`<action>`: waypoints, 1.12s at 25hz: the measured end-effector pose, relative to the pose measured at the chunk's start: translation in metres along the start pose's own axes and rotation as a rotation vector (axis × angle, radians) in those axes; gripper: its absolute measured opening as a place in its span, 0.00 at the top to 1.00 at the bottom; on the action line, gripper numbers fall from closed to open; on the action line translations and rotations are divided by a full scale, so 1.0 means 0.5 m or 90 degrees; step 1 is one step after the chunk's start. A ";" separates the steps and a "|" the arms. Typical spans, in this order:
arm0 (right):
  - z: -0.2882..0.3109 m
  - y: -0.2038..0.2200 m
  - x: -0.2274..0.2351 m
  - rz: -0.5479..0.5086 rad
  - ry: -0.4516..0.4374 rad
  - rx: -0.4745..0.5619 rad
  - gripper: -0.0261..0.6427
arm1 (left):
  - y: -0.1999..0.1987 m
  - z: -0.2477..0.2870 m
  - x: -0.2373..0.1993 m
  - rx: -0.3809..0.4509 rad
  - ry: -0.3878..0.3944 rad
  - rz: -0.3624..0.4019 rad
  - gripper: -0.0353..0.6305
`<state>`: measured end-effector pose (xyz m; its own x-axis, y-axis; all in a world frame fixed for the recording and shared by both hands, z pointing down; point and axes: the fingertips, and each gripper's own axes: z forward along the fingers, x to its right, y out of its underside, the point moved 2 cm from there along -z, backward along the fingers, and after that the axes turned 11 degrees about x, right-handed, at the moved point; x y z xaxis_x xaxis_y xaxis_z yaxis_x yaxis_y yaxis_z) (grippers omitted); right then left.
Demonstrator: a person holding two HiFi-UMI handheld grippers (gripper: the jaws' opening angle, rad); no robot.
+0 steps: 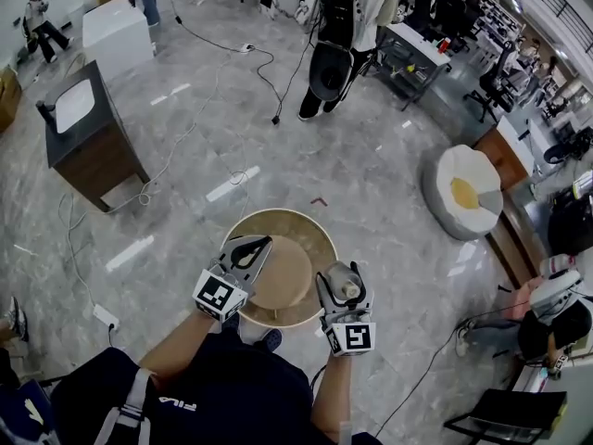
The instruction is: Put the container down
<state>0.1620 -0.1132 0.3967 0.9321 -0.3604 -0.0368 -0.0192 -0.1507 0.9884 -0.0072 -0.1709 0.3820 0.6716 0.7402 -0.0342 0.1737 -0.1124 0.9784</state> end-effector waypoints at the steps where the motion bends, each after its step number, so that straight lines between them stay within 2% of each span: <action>1: 0.001 0.008 0.004 0.000 -0.002 -0.004 0.45 | 0.006 0.002 0.002 -0.001 -0.002 0.002 0.91; 7: 0.001 0.081 0.028 0.001 -0.034 -0.025 0.45 | 0.052 0.017 0.008 -0.015 -0.011 0.009 0.91; 14: 0.029 0.210 0.024 -0.004 -0.075 -0.047 0.45 | 0.122 0.023 -0.050 -0.039 -0.032 0.007 0.91; 18: 0.040 0.305 0.041 0.022 -0.064 -0.058 0.45 | 0.164 0.026 -0.070 -0.040 -0.040 0.014 0.91; 23: 0.042 0.439 0.048 0.069 -0.050 -0.084 0.45 | 0.244 0.017 -0.073 -0.052 -0.015 0.023 0.91; 28: 0.058 0.601 0.054 0.014 -0.077 -0.104 0.45 | 0.307 -0.005 -0.103 -0.024 -0.052 0.030 0.91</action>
<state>0.1707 -0.1949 0.6886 0.8819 -0.4710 -0.0228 0.0293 0.0065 0.9996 -0.0169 -0.2244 0.5346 0.7349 0.6781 -0.0035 0.1152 -0.1198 0.9861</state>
